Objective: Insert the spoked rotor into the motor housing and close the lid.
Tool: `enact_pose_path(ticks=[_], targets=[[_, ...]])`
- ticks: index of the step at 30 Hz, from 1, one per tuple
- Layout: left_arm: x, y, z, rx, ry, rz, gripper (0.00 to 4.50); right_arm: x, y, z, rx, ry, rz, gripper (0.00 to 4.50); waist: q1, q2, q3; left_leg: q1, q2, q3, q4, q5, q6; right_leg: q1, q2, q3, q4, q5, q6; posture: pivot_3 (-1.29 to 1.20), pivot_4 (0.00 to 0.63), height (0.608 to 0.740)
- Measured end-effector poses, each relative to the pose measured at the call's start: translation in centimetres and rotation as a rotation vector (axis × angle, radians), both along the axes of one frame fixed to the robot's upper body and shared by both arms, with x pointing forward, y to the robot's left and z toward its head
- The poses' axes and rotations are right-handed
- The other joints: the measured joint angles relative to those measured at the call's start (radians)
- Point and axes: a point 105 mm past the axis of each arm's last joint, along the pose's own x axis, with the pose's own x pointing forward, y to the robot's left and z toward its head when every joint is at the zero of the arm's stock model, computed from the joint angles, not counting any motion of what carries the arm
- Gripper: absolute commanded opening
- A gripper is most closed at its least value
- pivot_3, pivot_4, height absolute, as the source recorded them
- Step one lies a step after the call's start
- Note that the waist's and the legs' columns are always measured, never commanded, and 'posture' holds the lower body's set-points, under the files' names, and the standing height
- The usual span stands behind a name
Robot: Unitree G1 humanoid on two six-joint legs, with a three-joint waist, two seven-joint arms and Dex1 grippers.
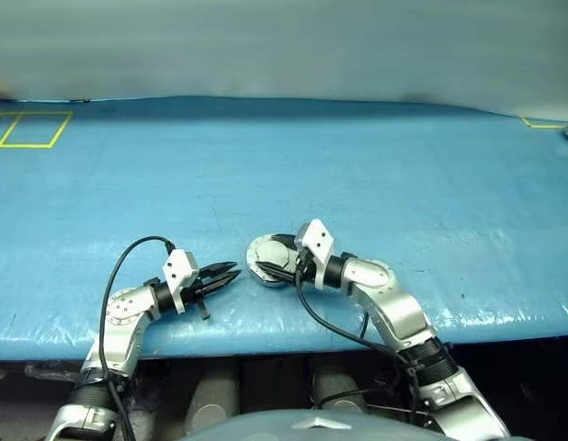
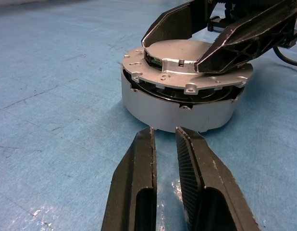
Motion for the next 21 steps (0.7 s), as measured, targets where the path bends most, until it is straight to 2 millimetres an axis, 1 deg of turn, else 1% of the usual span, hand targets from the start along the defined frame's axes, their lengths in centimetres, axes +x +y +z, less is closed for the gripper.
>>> enact_pose_path(ticks=[5, 21], targets=[[0.01, 0.00, 0.00, 0.000, 0.000, 0.000, 0.78, 0.18, -0.07, -0.20, -0.042, -0.020, -0.001, 3.04, 0.000, 0.000, 0.000, 0.000, 0.000, 0.000, 0.000, 0.000, 0.000, 0.000, 0.000, 0.000, 0.000, 0.000, 0.000, 0.00, 0.150, 0.740], [0.07, 0.04, 0.00, 0.000, -0.001, 0.008, 0.78, 0.33, 0.11, -0.62, -0.071, -0.030, -0.015, 3.04, 0.000, 0.000, 0.000, 0.002, 0.000, 0.000, 0.002, 0.000, 0.000, 0.002, 0.000, 0.000, 0.001, 0.000, 0.000, 0.00, 0.150, 0.740]])
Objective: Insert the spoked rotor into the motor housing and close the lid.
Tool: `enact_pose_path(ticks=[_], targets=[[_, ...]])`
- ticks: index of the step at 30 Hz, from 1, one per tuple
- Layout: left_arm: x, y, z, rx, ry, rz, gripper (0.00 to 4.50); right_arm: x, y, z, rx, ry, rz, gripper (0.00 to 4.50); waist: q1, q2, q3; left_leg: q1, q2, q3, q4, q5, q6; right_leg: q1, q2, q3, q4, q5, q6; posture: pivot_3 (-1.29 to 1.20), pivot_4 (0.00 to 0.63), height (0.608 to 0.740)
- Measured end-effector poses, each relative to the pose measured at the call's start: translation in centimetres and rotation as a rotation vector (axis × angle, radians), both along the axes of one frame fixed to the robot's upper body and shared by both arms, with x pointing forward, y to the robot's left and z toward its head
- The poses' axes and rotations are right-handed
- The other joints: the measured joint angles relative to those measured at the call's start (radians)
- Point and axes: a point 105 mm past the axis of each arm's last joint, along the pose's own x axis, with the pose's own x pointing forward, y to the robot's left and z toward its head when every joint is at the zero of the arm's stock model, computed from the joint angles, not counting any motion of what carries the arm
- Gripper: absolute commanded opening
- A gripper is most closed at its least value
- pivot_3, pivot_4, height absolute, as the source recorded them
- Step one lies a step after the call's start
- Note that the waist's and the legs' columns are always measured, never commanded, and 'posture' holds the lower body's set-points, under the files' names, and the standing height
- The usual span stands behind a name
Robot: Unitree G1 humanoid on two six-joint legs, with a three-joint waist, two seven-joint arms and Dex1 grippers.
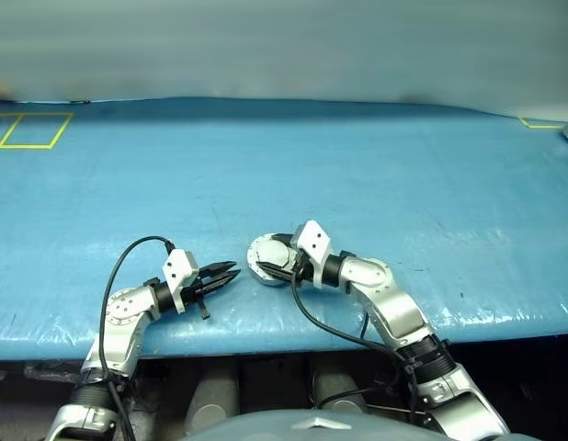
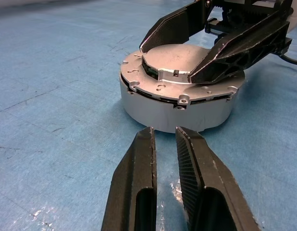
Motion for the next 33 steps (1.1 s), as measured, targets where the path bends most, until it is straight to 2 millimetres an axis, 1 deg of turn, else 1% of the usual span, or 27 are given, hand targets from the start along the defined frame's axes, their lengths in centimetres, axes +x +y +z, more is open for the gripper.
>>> enact_pose_path(ticks=[14, 19, 25, 28, 29, 33], targets=[[0.1, 0.1, -0.1, 0.000, 0.004, 0.013, 0.78, 0.1, 0.4, -0.3, -0.070, -0.002, -0.018, 3.04, -0.001, -0.001, -0.003, 0.002, 0.000, 0.000, 0.000, 0.000, 0.000, 0.001, 0.000, 0.000, 0.000, 0.000, 0.000, 0.00, 0.150, 0.740], [0.1, 0.1, -0.1, -0.005, 0.009, 0.019, 0.78, 0.2, 0.5, -0.4, -0.083, 0.004, -0.026, 3.04, -0.001, -0.002, -0.003, 0.006, 0.001, 0.000, 0.000, 0.000, 0.000, 0.001, 0.000, 0.000, 0.000, 0.000, 0.000, 0.00, 0.150, 0.740], [1.1, -0.4, 0.3, -0.104, 0.063, 0.071, 0.78, 0.3, 0.4, -0.5, -0.090, 0.005, -0.027, 3.04, -0.001, -0.003, -0.004, 0.007, 0.001, 0.000, 0.000, 0.000, 0.000, 0.002, -0.001, 0.000, 0.000, 0.000, 0.000, 0.00, 0.150, 0.740], [1.6, -0.6, 0.8, -0.153, 0.098, 0.068, 0.12, 0.3, 0.5, -0.4, -0.090, 0.005, -0.026, 3.04, -0.001, -0.003, -0.004, 0.007, 0.001, 0.000, 0.000, 0.000, 0.000, 0.002, -0.001, 0.000, 0.000, 0.000, 0.000, 0.00, 0.150, 0.740], [1.7, -0.6, 1.0, -0.168, 0.104, 0.063, 0.03, 0.3, 0.5, -0.4, -0.090, 0.005, -0.026, 3.04, -0.001, -0.003, -0.004, 0.007, 0.001, 0.000, 0.000, 0.000, 0.000, 0.002, -0.001, 0.000, 0.000, 0.000, 0.000, 0.00, 0.150, 0.740], [2.0, -1.2, 1.2, -0.172, 0.126, 0.023, 0.03, 0.2, 0.4, -0.4, -0.090, 0.005, -0.027, 3.04, -0.001, -0.003, -0.004, 0.007, 0.000, 0.000, 0.000, 0.000, 0.000, 0.002, -0.001, 0.000, 0.000, 0.000, 0.000, 0.00, 0.150, 0.740]])
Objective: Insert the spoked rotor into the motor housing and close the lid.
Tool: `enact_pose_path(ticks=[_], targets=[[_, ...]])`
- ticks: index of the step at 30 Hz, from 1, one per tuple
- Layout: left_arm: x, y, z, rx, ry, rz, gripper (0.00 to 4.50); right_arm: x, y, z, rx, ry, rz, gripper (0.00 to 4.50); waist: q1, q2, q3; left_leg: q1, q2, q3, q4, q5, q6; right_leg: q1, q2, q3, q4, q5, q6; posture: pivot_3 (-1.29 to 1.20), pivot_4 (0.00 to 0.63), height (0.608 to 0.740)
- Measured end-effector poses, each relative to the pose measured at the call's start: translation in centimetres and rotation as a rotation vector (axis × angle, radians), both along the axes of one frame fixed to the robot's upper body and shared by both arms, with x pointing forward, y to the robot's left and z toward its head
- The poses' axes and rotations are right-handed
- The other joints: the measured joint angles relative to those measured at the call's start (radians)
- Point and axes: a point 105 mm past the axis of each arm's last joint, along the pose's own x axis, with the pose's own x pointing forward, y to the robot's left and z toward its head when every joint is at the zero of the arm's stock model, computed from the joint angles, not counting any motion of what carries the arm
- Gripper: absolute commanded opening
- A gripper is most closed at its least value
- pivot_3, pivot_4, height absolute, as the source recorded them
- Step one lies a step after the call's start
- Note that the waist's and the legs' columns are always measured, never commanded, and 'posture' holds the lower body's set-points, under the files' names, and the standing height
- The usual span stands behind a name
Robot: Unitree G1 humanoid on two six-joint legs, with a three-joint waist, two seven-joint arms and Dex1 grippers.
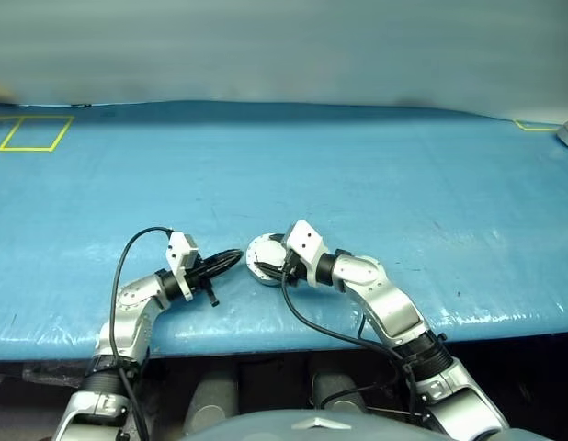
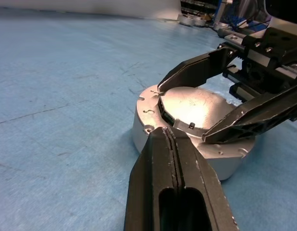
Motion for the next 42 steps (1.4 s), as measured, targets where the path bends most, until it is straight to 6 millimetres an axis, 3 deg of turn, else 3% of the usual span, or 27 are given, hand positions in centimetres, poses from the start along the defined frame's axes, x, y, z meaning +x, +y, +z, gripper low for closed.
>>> enact_pose_path(ticks=[12, 21, 22, 24, 28, 33, 38, 42], targets=[[0.4, -1.0, -0.7, 0.126, -0.029, -0.057, 0.03, -0.1, -0.3, -0.1, -0.002, -0.001, -0.022, 3.04, 0.003, -0.001, -0.002, 0.000, -0.001, 0.000, 0.000, 0.000, 0.000, 0.001, -0.002, 0.000, -0.001, 0.000, 0.000, 0.00, 0.150, 0.740], [0.3, -1.4, -0.8, 0.127, -0.032, -0.071, 0.03, -0.3, -0.6, -0.1, 0.001, 0.014, -0.027, 3.04, 0.009, -0.001, -0.003, 0.000, -0.002, 0.000, -0.001, 0.000, 0.000, 0.001, -0.003, -0.001, -0.002, 0.000, 0.000, 0.00, 0.150, 0.740], [0.3, -1.5, -0.8, 0.124, -0.031, -0.073, 0.00, -0.4, -0.6, 0.1, 0.003, 0.016, -0.026, 3.76, 0.011, -0.001, -0.003, 0.000, -0.002, 0.000, -0.001, 0.000, -0.001, 0.000, -0.004, -0.001, -0.002, -0.001, 0.001, 0.00, 0.150, 0.740], [0.3, -1.6, -0.7, 0.118, -0.032, -0.078, 0.00, -0.6, -0.8, 0.1, 0.003, 0.019, -0.014, 4.38, 0.013, -0.001, -0.003, -0.001, -0.003, 0.000, -0.002, -0.001, -0.001, 0.000, -0.004, -0.002, -0.003, -0.001, 0.001, 0.00, 0.150, 0.740], [0.2, -1.6, -0.6, 0.112, -0.036, -0.085, 0.00, -1.1, -1.3, 0.7, 0.071, 0.046, -0.017, 4.47, 0.015, -0.001, -0.003, -0.007, -0.003, -0.002, -0.002, -0.001, -0.001, -0.001, -0.004, -0.003, -0.003, -0.001, 0.001, 0.00, 0.150, 0.740], [0.2, -1.7, -0.7, 0.107, -0.030, -0.083, 0.00, -2.0, -1.5, 2.8, 0.339, 0.184, -0.011, 4.47, 0.017, 0.000, -0.001, -0.010, -0.003, -0.002, -0.002, -0.001, 0.000, -0.002, -0.004, -0.003, -0.003, -0.001, 0.001, 0.00, 0.150, 0.740], [0.2, -2.1, -0.5, 0.082, -0.032, -0.083, 0.00, -0.5, -3.9, 4.6, 0.523, 0.231, -0.145, 4.47, 0.018, 0.000, -0.001, -0.010, -0.003, -0.003, -0.002, -0.001, 0.000, -0.002, -0.004, -0.004, -0.003, -0.001, 0.001, 0.00, 0.150, 0.740], [0.2, -2.2, -0.4, 0.077, -0.032, -0.092, 0.00, 0.0, -6.9, 2.6, 0.535, 0.375, -0.321, 4.47, 0.021, 0.000, -0.001, -0.011, -0.003, -0.003, -0.002, -0.001, 0.000, -0.003, -0.005, -0.004, -0.003, -0.001, 0.001, 0.00, 0.150, 0.740]])
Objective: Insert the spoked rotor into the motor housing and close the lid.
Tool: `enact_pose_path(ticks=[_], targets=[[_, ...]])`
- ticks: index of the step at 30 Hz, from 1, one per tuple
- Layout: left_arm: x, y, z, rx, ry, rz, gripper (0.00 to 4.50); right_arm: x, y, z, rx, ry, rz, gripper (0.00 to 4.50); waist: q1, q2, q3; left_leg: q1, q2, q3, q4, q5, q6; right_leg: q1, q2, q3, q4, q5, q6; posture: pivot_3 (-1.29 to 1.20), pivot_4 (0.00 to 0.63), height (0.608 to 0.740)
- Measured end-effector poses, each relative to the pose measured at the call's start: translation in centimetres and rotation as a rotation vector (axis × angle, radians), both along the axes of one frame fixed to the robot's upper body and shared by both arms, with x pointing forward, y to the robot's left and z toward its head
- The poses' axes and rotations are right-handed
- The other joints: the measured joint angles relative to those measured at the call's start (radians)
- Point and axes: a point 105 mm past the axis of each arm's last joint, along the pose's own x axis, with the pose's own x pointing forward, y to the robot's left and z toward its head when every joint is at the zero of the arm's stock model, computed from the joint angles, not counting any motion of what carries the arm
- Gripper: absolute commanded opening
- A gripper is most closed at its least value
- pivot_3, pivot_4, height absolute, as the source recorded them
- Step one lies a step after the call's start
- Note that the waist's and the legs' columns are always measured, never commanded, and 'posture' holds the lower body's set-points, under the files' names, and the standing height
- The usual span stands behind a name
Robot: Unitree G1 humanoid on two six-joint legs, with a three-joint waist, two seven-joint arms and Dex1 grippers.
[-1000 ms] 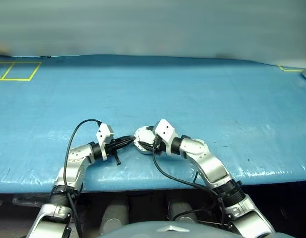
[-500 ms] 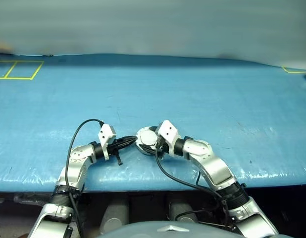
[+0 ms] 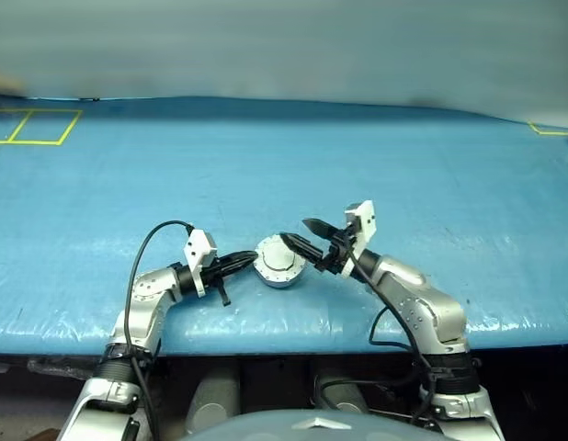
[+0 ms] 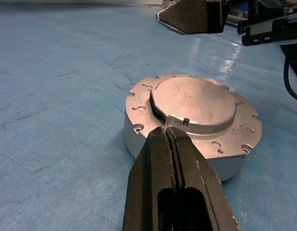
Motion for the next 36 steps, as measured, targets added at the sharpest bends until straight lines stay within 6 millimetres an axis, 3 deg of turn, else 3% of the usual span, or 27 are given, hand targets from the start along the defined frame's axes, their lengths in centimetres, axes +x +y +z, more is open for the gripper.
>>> enact_pose_path(ticks=[3, 7, 22, 32, 36], targets=[[0.1, 0.0, 0.1, 0.000, -0.003, -0.008, 0.00, -0.7, -1.4, -1.9, 0.040, 0.151, -0.047, 4.47, -0.001, 0.001, 0.001, 0.000, 0.000, 0.000, 0.000, 0.000, 0.000, -0.001, 0.000, 0.000, 0.000, 0.000, 0.000, 0.00, 0.150, 0.740], [0.1, -0.1, 0.1, 0.001, -0.005, -0.010, 0.00, -1.6, -1.7, -2.0, 0.183, 0.262, -0.046, 4.47, -0.003, 0.002, 0.001, 0.000, 0.000, 0.000, 0.000, 0.000, 0.000, -0.001, 0.000, 0.000, 0.000, 0.000, 0.000, 0.00, 0.150, 0.740], [0.1, 0.0, 0.0, 0.003, -0.016, -0.007, 0.00, -3.1, 0.8, -3.4, 0.343, 0.442, 0.002, 4.47, -0.006, 0.002, 0.001, 0.000, 0.000, 0.000, 0.000, 0.000, 0.000, -0.001, 0.000, 0.000, 0.000, 0.000, 0.000, 0.00, 0.150, 0.740], [-0.2, 0.0, -0.3, 0.002, -0.015, 0.000, 0.00, -2.8, 1.0, -3.6, 0.399, 0.475, -0.020, 1.32, -0.007, 0.003, 0.002, 0.000, 0.000, 0.000, -0.001, 0.000, 0.000, -0.001, 0.000, 0.000, 0.000, 0.000, 0.000, 0.00, 0.150, 0.740], [-0.3, 0.0, -0.4, 0.001, -0.011, 0.002, 0.00, -2.8, 1.0, -3.4, 0.413, 0.474, -0.018, 1.26, -0.008, 0.003, 0.002, 0.000, 0.001, 0.000, -0.001, 0.000, 0.000, -0.001, 0.000, 0.000, 0.000, 0.000, 0.000, 0.00, 0.150, 0.740]])
